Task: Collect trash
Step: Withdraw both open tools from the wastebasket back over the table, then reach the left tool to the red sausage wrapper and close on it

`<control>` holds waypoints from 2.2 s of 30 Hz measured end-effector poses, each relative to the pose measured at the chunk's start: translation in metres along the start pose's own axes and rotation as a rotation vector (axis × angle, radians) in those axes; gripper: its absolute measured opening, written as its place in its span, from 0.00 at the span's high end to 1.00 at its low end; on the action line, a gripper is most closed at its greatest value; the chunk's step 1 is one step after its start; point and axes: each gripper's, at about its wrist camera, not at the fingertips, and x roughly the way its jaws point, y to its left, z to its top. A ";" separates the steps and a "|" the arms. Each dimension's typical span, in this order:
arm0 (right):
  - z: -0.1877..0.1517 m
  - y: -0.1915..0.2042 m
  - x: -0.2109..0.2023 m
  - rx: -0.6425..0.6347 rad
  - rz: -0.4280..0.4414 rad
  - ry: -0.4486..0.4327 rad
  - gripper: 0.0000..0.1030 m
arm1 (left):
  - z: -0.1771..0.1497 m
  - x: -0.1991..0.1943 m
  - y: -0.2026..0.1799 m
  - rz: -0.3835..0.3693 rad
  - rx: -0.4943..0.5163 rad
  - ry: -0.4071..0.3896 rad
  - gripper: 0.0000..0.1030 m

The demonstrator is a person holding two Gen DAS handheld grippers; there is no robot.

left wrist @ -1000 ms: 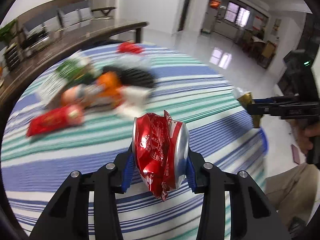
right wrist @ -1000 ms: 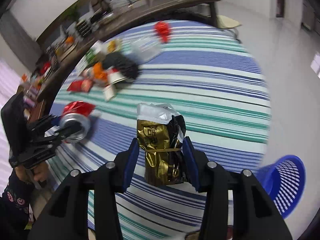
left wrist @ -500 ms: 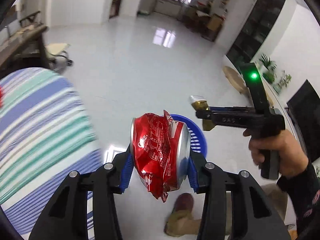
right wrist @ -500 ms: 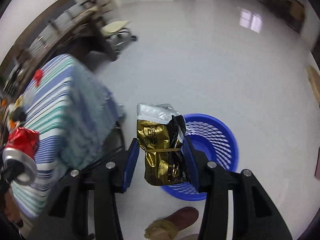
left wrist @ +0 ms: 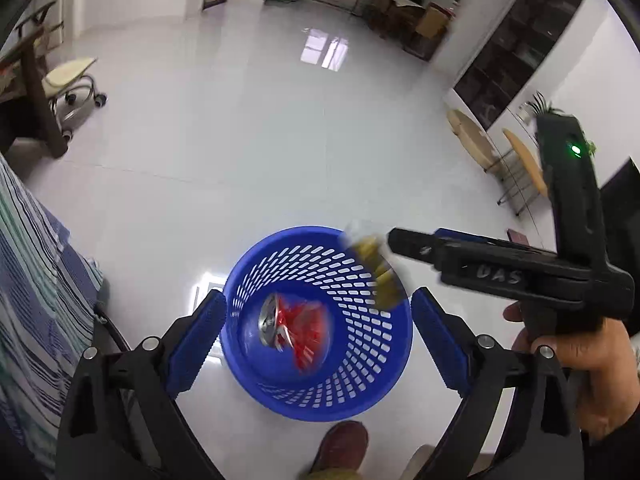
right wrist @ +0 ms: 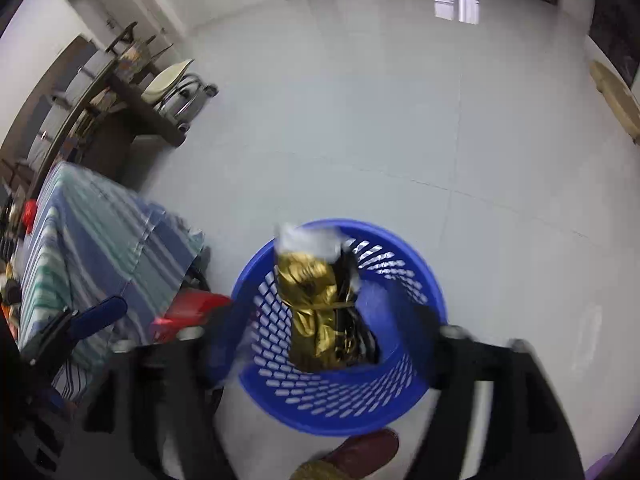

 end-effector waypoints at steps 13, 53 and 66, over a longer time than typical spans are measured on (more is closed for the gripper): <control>-0.010 0.044 -0.071 -0.148 0.014 -0.312 0.05 | -0.094 -0.204 0.022 0.138 0.140 -0.251 0.05; -0.160 0.481 0.011 -0.745 0.137 -0.083 0.04 | -0.241 -0.344 0.319 0.579 -0.318 -0.156 0.04; -0.159 0.481 0.011 -0.744 0.138 -0.083 0.04 | -0.241 -0.344 0.319 0.582 -0.319 -0.154 0.04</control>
